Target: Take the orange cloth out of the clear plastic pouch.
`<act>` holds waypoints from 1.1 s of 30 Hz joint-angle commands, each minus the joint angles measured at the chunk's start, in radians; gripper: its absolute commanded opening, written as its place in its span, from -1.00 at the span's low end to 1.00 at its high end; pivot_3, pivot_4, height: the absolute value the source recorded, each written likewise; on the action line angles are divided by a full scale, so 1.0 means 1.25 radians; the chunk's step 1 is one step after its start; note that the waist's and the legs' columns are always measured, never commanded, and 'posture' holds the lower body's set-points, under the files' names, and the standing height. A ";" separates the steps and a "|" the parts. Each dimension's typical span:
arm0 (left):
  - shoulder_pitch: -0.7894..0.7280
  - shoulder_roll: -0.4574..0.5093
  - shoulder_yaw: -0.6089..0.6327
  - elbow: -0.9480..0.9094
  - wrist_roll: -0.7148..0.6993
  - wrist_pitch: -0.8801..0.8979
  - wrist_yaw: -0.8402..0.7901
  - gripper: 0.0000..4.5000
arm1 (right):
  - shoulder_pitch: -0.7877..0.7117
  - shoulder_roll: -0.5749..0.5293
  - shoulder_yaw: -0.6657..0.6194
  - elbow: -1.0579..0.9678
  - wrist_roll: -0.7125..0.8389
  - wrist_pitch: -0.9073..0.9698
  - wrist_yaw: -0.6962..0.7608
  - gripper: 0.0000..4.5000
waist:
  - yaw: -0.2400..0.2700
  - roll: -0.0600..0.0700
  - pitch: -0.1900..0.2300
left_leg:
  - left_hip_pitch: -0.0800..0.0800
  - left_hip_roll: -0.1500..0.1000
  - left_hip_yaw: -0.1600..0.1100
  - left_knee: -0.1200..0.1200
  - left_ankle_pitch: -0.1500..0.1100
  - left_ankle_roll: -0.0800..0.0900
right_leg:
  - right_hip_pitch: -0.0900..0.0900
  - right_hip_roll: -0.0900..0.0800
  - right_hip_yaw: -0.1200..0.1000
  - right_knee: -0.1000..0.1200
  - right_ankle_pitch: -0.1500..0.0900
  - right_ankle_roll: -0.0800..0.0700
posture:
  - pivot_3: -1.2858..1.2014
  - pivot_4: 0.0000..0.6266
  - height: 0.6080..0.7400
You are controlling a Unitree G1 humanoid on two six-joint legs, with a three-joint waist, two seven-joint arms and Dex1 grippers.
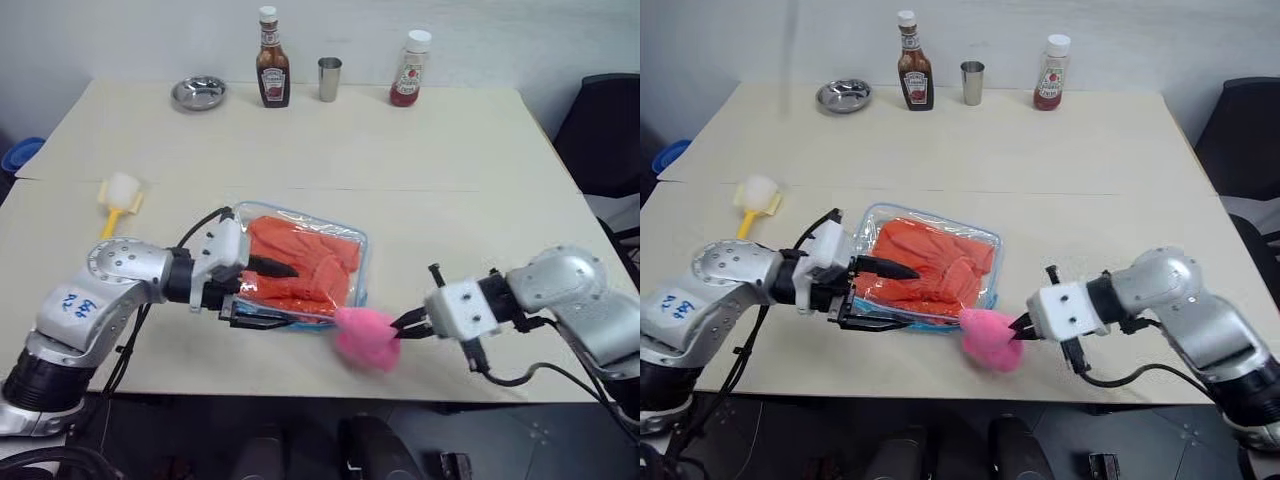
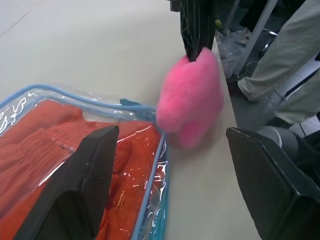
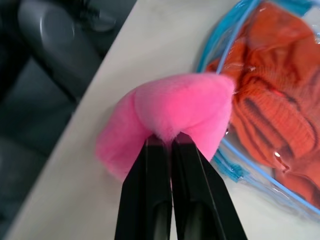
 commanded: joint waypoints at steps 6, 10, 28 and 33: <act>-0.034 -0.007 -0.046 0.000 0.038 -0.006 -0.076 0.62 | 0.016 0.036 -0.003 0.036 -0.096 -0.186 -0.049 -0.99 | -0.001 0.000 0.000 | 0.001 0.000 0.001 0.000 0.000 -0.001 | 0.000 0.000 0.001 0.002 0.000 0.000 | 0.03 -0.52 1.00; -0.101 -0.069 -0.141 0.064 0.128 -0.062 -0.106 0.62 | 0.001 0.052 0.001 0.057 -0.130 -0.256 -0.071 -0.99 | 0.000 0.000 0.000 | 0.001 0.000 0.001 0.001 0.001 -0.001 | 0.001 0.000 0.000 0.002 0.000 0.000 | 0.03 -0.52 1.00; -0.175 -0.225 -0.307 0.191 0.292 -0.175 -0.206 0.44 | 0.056 0.052 -0.036 -0.020 -0.156 -0.268 -0.145 -0.09 | 0.000 0.000 0.000 | 0.001 0.000 0.001 0.002 0.001 -0.002 | -0.001 0.001 0.002 0.004 0.000 0.000 | 0.03 -0.52 1.00; -0.149 -0.206 -0.291 0.177 0.304 -0.218 -0.222 -0.14 | 0.114 0.006 -0.136 -0.078 -0.064 -0.160 -0.149 0.46 | 0.001 0.000 0.000 | 0.001 0.000 0.001 0.002 0.001 -0.002 | -0.001 0.000 0.002 0.004 0.000 0.000 | 0.03 -0.52 1.00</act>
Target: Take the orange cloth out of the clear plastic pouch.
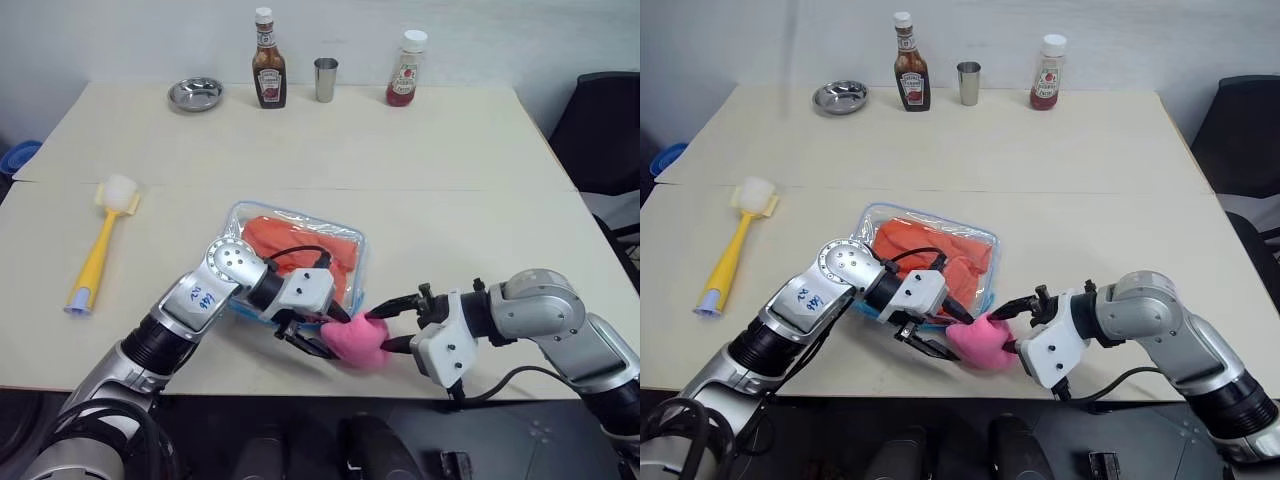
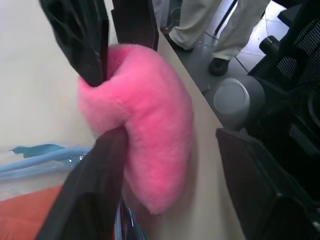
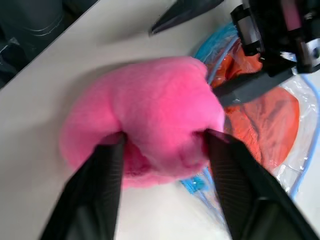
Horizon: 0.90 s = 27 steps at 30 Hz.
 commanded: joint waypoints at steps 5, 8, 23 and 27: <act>0.050 0.033 0.027 -0.054 0.008 -0.060 -0.012 -0.79 | -0.001 -0.088 -0.116 0.090 0.073 -0.003 0.042 0.46 | -0.003 0.000 0.000 | 0.001 0.000 0.000 0.000 0.000 0.000 | 0.001 0.000 0.000 -0.001 0.000 0.000 | 0.03 -0.52 1.00; 0.057 0.035 0.034 -0.062 0.014 -0.063 -0.002 -0.97 | -0.088 -0.028 -0.040 0.193 0.013 -0.086 0.038 0.46 | -0.005 0.000 0.000 | 0.002 0.000 0.001 0.000 -0.001 0.003 | 0.002 0.000 0.001 0.000 0.000 0.000 | 0.03 -0.52 1.00; 0.074 0.045 0.048 -0.108 0.031 -0.023 0.039 -1.00 | -0.280 0.202 0.143 0.447 -0.070 -0.266 0.024 0.21 | -0.002 0.000 0.000 | 0.000 0.000 0.002 0.001 0.000 0.000 | -0.002 0.000 0.001 0.001 0.000 0.000 | 0.03 -0.52 1.00; 0.081 0.050 0.056 -0.109 0.030 -0.021 0.047 -1.00 | -0.291 0.214 0.144 0.472 -0.070 -0.270 0.022 -0.36 | -0.002 0.000 0.000 | 0.000 0.000 0.002 0.001 0.000 0.000 | -0.002 0.000 0.001 0.002 0.000 0.000 | 0.03 -0.52 1.00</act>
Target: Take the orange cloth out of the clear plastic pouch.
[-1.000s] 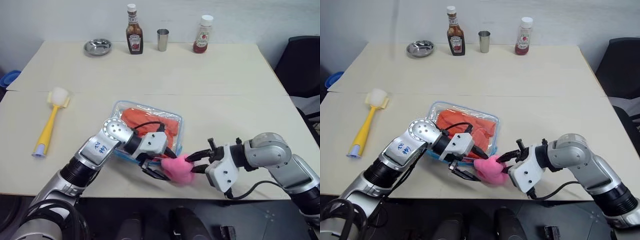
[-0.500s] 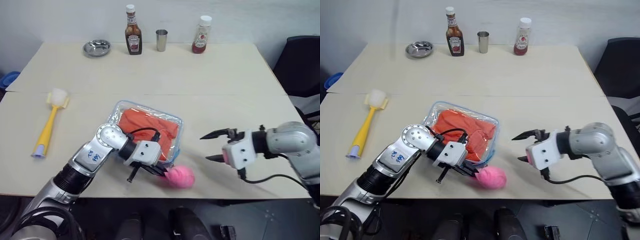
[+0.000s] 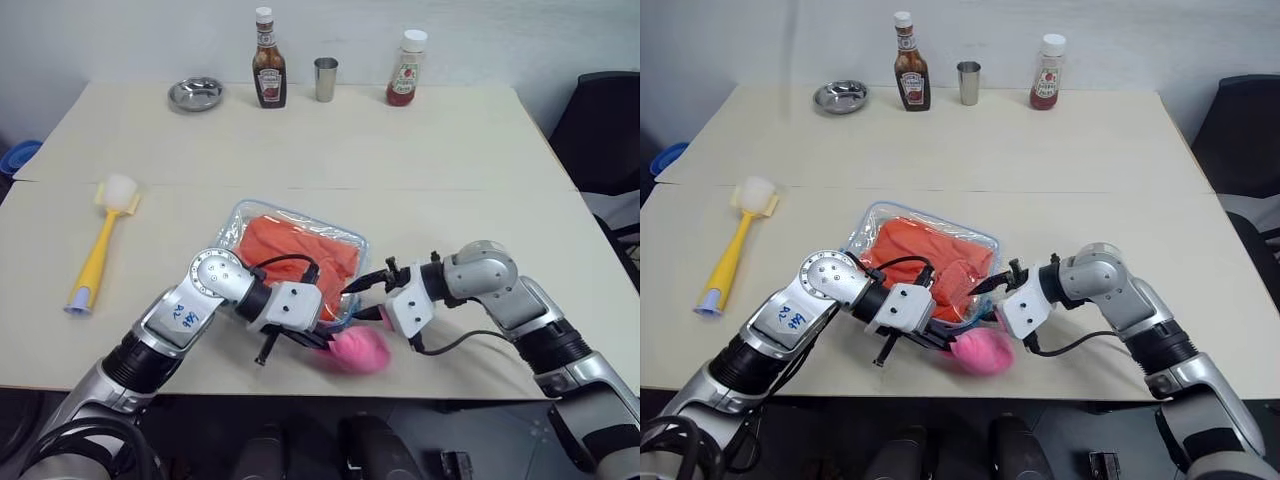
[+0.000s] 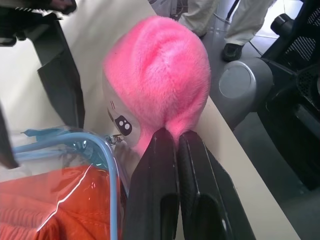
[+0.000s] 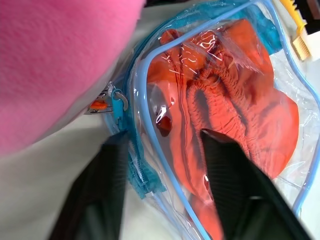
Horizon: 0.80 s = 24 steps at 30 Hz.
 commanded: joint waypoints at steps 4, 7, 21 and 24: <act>0.022 0.018 0.033 -0.023 -0.001 -0.002 0.011 -1.00 | -0.021 0.002 -0.006 0.014 0.009 -0.014 -0.003 -0.95 | -0.001 0.000 0.000 | 0.000 0.000 0.000 0.000 0.000 0.000 | 0.000 0.000 0.000 0.000 0.000 0.000 | 0.03 -0.52 1.00; 0.035 0.021 0.056 -0.025 -0.009 0.009 0.027 -1.00 | -0.019 0.000 -0.007 0.017 0.013 -0.013 -0.001 -0.98 | -0.001 0.000 0.000 | 0.000 0.000 0.000 0.000 0.000 0.000 | 0.000 0.000 0.000 0.000 0.000 0.000 | 0.03 -0.52 1.00; 0.296 0.161 0.419 -0.239 -0.243 0.278 0.157 -1.00 | -0.082 -0.074 -0.030 0.221 -0.043 -0.186 -0.052 -0.98 | -0.001 0.000 0.000 | 0.000 0.000 0.000 -0.001 0.000 0.000 | 0.000 0.000 0.000 0.000 0.000 0.000 | 0.03 -0.52 1.00; 0.365 0.171 0.479 -0.265 -0.257 0.288 0.186 -1.00 | -0.101 -0.092 -0.031 0.278 -0.055 -0.230 -0.066 -0.98 | -0.001 0.000 0.000 | 0.000 0.000 0.000 -0.001 0.000 0.001 | 0.000 -0.001 0.000 0.000 0.000 0.000 | 0.03 -0.52 1.00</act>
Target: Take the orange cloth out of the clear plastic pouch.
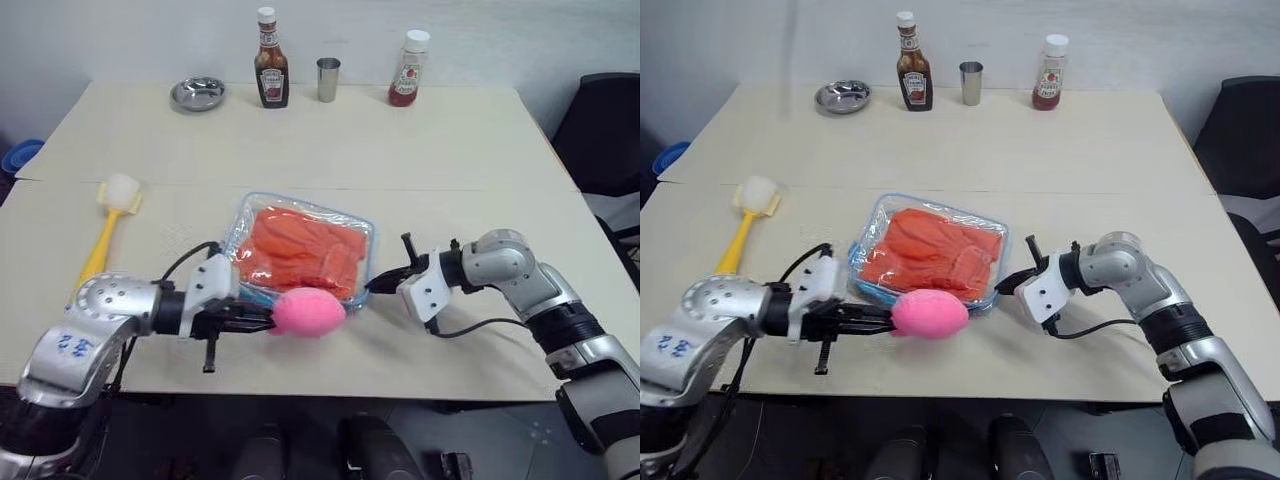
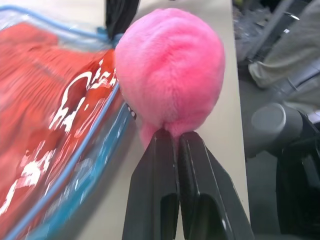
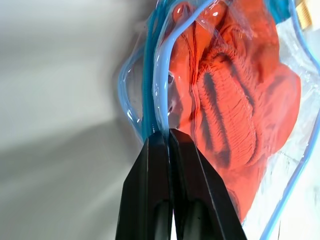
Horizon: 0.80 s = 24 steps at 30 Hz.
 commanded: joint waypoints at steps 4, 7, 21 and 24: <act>0.134 0.019 0.168 -0.042 -0.045 0.023 0.052 -1.00 | -0.038 -0.058 -0.026 0.104 -0.015 -0.095 -0.025 -0.98 | -0.002 0.000 0.000 | 0.000 0.000 0.000 0.000 0.000 0.000 | 0.000 0.000 0.000 0.000 0.000 0.000 | 0.03 -0.52 1.00; 0.180 0.030 0.255 0.012 -0.048 0.022 0.057 -1.00 | -0.032 -0.080 -0.024 0.117 -0.002 -0.136 -0.021 -0.98 | -0.003 0.000 0.000 | 0.000 0.000 0.000 0.000 -0.001 0.001 | 0.000 0.000 0.000 0.000 0.000 0.000 | 0.03 -0.52 1.00; 0.103 0.058 0.314 0.265 -0.045 -0.007 0.095 -1.00 | -0.001 -0.116 -0.025 0.087 0.044 -0.149 -0.022 -0.98 | -0.004 0.000 0.000 | 0.000 0.000 0.000 -0.001 -0.001 0.001 | 0.000 0.000 -0.001 0.000 0.000 0.000 | 0.03 -0.52 1.00; 0.117 0.050 0.311 0.268 -0.063 0.025 0.104 -0.89 | 0.018 -0.126 -0.031 0.062 0.072 -0.109 -0.005 -0.72 | -0.004 0.000 0.000 | 0.000 0.000 0.000 -0.001 -0.001 0.001 | -0.001 0.000 -0.001 0.000 0.000 0.000 | 0.03 -0.52 1.00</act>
